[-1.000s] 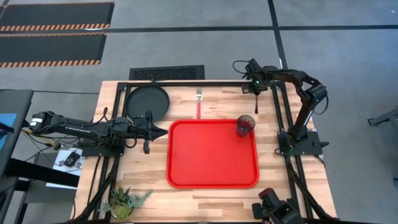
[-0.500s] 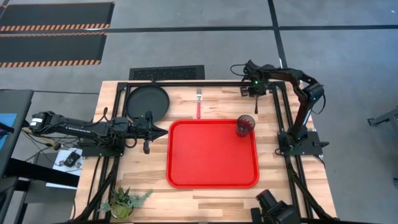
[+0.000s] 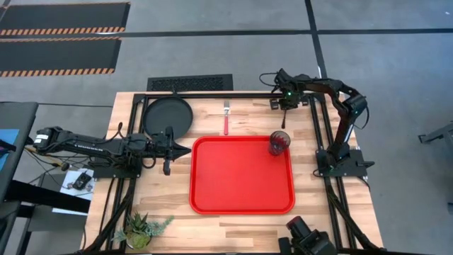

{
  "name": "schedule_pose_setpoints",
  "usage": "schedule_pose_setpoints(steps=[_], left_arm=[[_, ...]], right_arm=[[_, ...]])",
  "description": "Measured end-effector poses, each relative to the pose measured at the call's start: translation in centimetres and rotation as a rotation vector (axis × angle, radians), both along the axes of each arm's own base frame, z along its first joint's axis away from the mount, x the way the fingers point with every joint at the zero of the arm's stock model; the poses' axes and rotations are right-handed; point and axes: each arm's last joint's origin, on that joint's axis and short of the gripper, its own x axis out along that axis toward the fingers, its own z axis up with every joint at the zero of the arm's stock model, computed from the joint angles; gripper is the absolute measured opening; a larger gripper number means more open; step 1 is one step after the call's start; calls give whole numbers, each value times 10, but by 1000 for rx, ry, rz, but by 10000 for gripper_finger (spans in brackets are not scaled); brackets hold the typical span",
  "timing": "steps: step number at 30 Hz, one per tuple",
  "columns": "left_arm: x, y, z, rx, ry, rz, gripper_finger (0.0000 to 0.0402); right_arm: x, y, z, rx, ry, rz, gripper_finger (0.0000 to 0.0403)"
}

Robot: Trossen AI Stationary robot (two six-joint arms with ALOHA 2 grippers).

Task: Pick and place plate/cup/fork/spoon on tray
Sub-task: Put the black spoon to the left of the red serving tray

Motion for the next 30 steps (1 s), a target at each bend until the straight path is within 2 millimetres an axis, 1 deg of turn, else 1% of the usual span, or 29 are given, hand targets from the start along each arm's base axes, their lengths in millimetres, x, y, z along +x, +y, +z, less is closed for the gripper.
schedule_pose_setpoints(steps=[14,30], left_arm=[[0,0,0,6,0,-1,0],[0,0,0,3,-1,0,0]], right_arm=[[18,6,0,-37,-49,56,70],[56,16,4,-83,-269,139,69]])
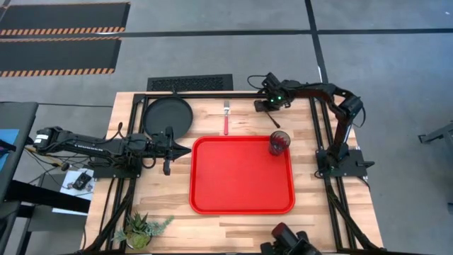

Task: Pick and place plate/cup/fork/spoon on tray
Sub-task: Put the black spoon to the left of the red serving tray

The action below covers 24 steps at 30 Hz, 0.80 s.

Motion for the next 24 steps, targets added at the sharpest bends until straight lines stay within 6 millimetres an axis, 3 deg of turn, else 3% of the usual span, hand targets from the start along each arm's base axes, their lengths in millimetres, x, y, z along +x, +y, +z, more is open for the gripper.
schedule_pose_setpoints(steps=[7,16,24], left_arm=[[0,0,0,-3,0,0,0],[0,0,0,-3,0,0,0],[0,0,0,-3,0,0,0]], right_arm=[[7,3,1,-43,-9,78,69],[13,13,0,-161,151,293,105],[15,16,0,-176,170,330,116]])
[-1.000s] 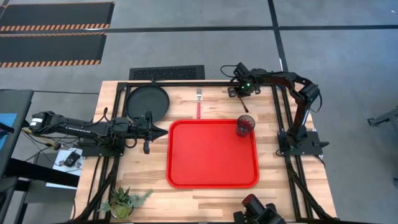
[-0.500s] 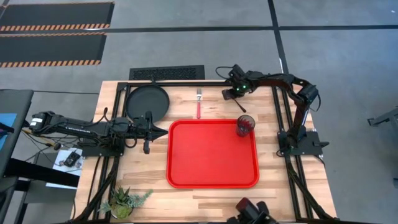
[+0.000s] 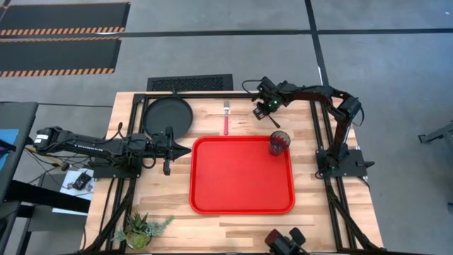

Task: Pick and place plate/cup/fork/spoon on tray
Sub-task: Put the black spoon to the left of the red serving tray

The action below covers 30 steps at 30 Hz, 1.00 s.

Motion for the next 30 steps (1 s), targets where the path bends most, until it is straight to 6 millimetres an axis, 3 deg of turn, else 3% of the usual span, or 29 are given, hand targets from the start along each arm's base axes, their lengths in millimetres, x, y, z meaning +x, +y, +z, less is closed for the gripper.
schedule_pose_setpoints(steps=[12,21,26,30], left_arm=[[0,0,0,0,0,-1,0],[0,0,0,-7,-2,-9,0],[0,0,1,-7,-7,-9,0],[0,0,1,-7,-12,-9,0]], right_arm=[[-4,3,-2,54,26,9,67],[-1,1,-17,98,58,21,32],[0,0,4,79,13,-10,13],[4,-3,43,35,-89,-82,13]])
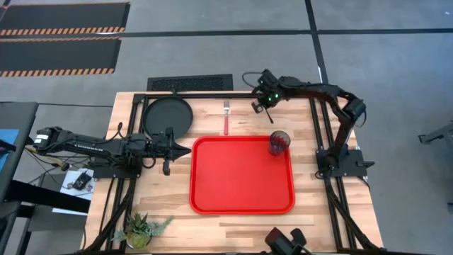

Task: Pick and place plate/cup/fork/spoon on tray
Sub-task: Put the black spoon to the left of the red serving tray

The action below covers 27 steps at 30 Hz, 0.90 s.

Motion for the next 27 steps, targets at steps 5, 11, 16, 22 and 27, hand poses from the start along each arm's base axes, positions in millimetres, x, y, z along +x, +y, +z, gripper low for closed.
schedule_pose_setpoints(steps=[5,11,16,22,27], left_arm=[[0,0,0,-2,0,1,0],[0,0,0,-4,1,9,0],[0,1,0,-17,1,22,0],[0,1,0,-32,1,24,0],[0,1,0,-22,-5,53,0]], right_arm=[[12,5,38,-2,-112,-130,12],[50,60,68,10,-205,-60,14],[83,130,73,13,-236,47,11],[106,217,68,-57,-257,14,14],[129,269,51,-84,-371,9,13]])
